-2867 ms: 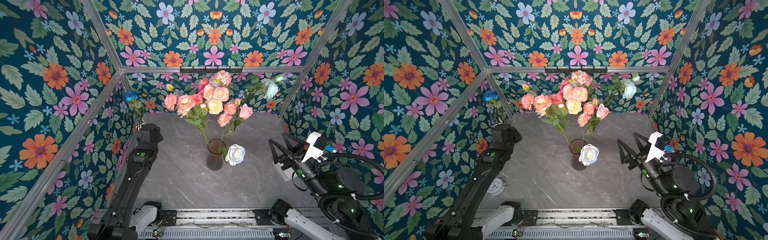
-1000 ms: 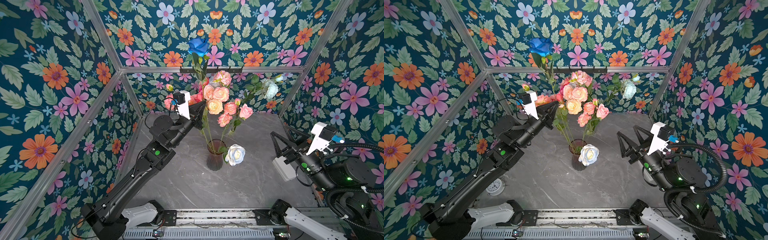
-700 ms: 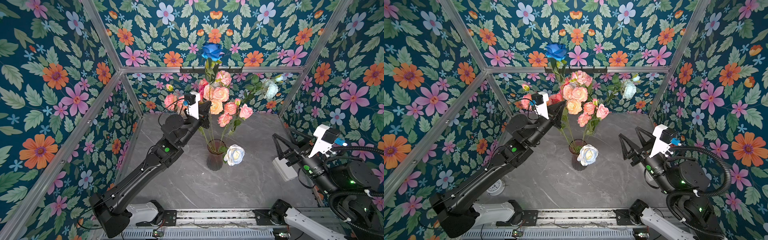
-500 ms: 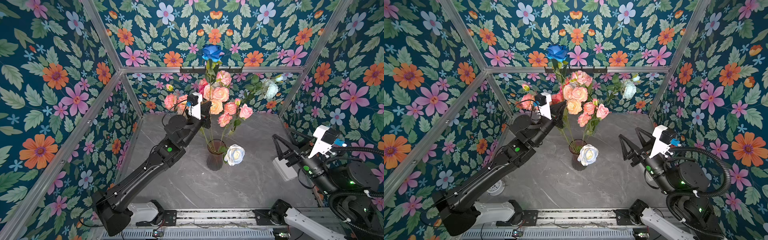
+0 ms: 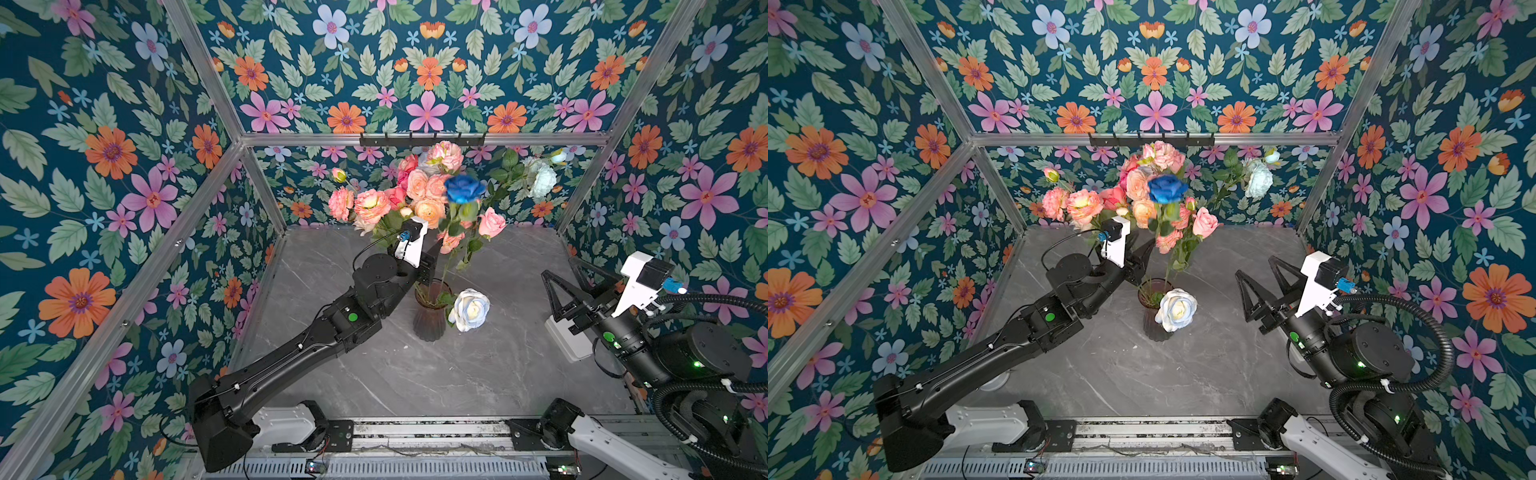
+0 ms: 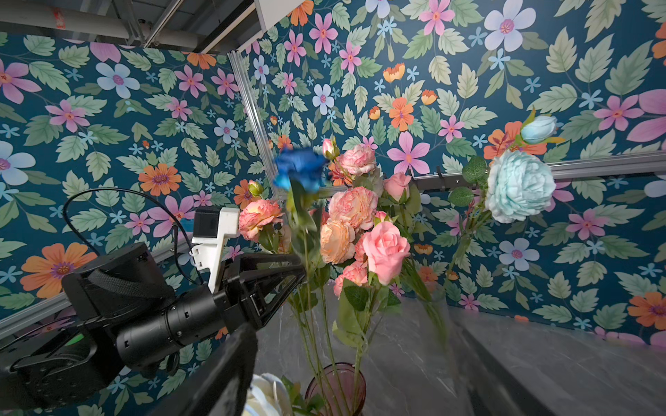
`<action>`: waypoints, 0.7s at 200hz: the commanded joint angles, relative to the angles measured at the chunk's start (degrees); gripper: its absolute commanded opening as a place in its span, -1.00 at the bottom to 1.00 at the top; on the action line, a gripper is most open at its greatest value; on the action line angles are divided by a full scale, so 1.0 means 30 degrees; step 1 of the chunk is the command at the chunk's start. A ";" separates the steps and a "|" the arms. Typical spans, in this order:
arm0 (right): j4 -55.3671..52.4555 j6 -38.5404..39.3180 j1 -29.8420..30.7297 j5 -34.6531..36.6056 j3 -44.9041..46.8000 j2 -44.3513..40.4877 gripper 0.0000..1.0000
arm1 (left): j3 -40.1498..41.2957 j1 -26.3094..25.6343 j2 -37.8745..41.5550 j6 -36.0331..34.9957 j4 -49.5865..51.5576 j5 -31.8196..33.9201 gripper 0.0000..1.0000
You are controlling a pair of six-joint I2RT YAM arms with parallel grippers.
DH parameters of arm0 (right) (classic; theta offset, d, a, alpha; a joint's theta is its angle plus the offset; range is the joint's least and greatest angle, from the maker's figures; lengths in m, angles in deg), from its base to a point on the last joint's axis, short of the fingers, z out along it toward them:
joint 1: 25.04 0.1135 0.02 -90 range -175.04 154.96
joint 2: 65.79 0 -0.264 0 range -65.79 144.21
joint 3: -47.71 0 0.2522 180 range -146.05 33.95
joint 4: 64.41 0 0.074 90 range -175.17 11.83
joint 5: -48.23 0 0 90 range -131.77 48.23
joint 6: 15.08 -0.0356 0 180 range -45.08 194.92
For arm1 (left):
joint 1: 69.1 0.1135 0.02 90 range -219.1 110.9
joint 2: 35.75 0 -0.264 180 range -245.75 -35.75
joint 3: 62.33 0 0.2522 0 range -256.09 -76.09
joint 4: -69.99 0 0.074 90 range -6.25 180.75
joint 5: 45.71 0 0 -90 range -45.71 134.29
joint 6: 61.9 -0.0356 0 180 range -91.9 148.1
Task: Arrange flowers in a vase
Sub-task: Place the flower in the vase.
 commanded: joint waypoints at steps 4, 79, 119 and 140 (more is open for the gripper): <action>0.0404 0.0041 -0.0005 0.0065 -0.0008 -0.0002 0.65 | -0.0119 -0.0652 0.0630 0.0236 0.0752 0.1587 0.56; 0.0783 -0.0031 0.0019 0.1065 0.1009 0.0396 0.92 | 0.2324 -0.1427 0.6402 0.2032 0.0918 0.6074 0.73; 0.1461 -0.0235 0.0024 0.2827 0.2117 0.0460 0.97 | 0.3908 -0.1401 0.9480 -0.0828 -0.1668 1.1236 0.73; 0.1693 -0.0296 0.0011 0.3909 0.2500 0.0325 0.97 | 0.5108 -0.1312 1.0116 -0.5300 -0.5234 1.4764 0.78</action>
